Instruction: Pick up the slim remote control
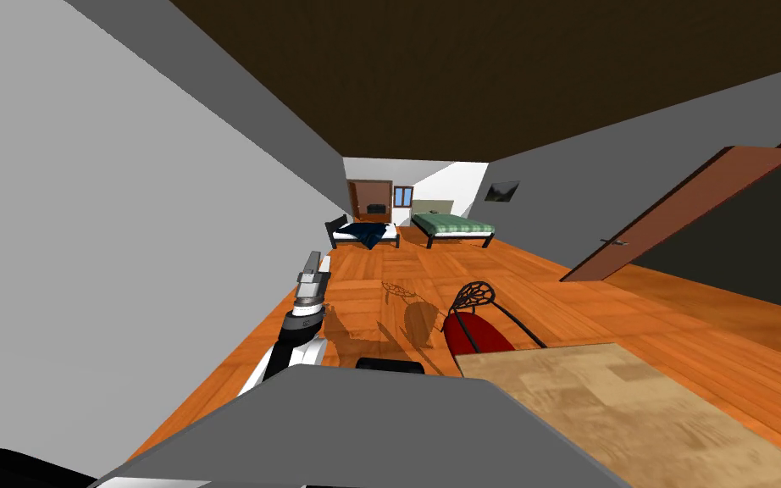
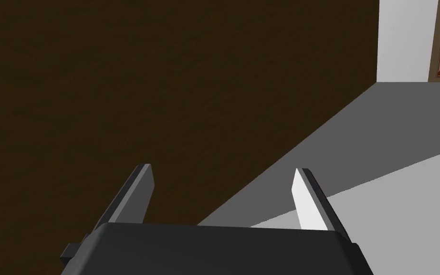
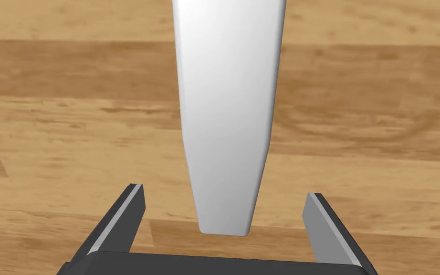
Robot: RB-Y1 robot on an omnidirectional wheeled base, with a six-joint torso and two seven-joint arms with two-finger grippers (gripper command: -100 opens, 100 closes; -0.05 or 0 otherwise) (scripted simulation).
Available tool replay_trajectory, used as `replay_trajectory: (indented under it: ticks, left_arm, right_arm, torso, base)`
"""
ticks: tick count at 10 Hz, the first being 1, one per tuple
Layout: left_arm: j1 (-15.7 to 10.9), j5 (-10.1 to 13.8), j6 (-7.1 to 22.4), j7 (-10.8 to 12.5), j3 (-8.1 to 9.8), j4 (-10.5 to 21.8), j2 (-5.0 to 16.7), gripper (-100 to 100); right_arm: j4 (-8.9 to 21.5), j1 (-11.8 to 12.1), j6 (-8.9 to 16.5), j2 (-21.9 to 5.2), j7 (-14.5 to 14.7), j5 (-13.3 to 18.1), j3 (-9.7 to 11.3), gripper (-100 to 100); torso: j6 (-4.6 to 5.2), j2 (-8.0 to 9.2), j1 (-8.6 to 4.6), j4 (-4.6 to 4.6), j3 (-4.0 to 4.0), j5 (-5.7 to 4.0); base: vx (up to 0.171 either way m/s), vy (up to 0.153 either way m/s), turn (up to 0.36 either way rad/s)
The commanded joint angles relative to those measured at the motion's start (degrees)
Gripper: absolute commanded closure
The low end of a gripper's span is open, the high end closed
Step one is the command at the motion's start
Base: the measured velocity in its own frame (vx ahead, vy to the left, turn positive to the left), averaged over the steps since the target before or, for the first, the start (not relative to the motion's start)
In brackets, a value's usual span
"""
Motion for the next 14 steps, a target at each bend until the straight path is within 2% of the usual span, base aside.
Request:
replay_trajectory:
  ticks: [1, 3, 6, 7, 8, 12, 13, 14]
  left_arm:
    - [0.0, 0.0, 0.0, 0.0, 0.0, 0.0, 0.0, 0]
    - [0.0, 0.0, 0.0, 0.0, 0.0, 0.0, 0.0, 0]
    - [0.0, 0.0, 0.0, 0.0, 0.0, 0.0, 0.0, 0]
    - [0.0, 0.0, 0.0, 0.0, 0.0, 0.0, 0.0, 0]
    - [0.0, 0.0, 0.0, 0.0, 0.0, 0.0, 0.0, 0]
    - [0.0, 0.0, 0.0, 0.0, -0.01, 0.0, 0.0, 0]
    - [0.0, 0.0, 0.0, 0.0, -0.01, 0.0, 0.0, 0]
    - [0.0, 0.0, 0.0, 0.0, 0.0, 0.0, 0.0, 0]
  right_arm:
    - [1.8, -0.6, -0.6, 1.7, -0.2, 1.3, 1.1, -100]
    - [2.5, -1.8, -0.5, 4.3, -1.0, 2.8, 2.7, -100]
    - [3.2, -2.2, -1.0, 4.5, -0.7, 2.8, 2.7, -100]
    - [3.0, -2.2, -0.8, 4.4, -0.8, 2.9, 2.7, 0]
    - [4.1, -2.8, -0.7, 5.4, -1.8, 2.6, 3.1, -100]
    - [8.3, -5.6, -0.1, 9.3, -5.8, 1.5, 4.8, -100]
    - [7.6, -5.1, -0.3, 8.6, -5.1, 1.6, 4.5, -100]
    - [7.7, -5.2, -0.3, 8.7, -5.3, 1.6, 4.5, 100]
  torso:
    - [0.0, 0.0, 0.0, 0.0, 0.0, 0.0]
    - [0.02, 0.0, 0.07, 0.01, 0.01, 0.0]
    - [0.03, -0.15, 0.14, -0.03, -0.08, 0.03]
    - [0.03, -0.16, 0.25, -0.03, -0.09, 0.06]
    - [0.03, -0.17, 0.3, -0.03, -0.09, 0.07]
    - [0.03, 0.48, 0.36, 0.11, 0.28, 0.07]
    - [0.04, 0.56, 0.42, 0.13, 0.33, 0.09]
    - [0.07, 0.09, 0.33, 0.04, 0.07, 0.09]
  base:
    - [-0.049, -0.068, 0.141]
    - [-0.036, -0.077, 0.11]
    - [-0.002, -0.044, 0.004]
    - [0.0, 0.0, 0.0]
    - [-0.06, -0.005, 0.215]
    - [-0.174, 0.009, 0.314]
    - [-0.011, 0.018, 0.058]
    - [0.0, 0.0, 0.0]
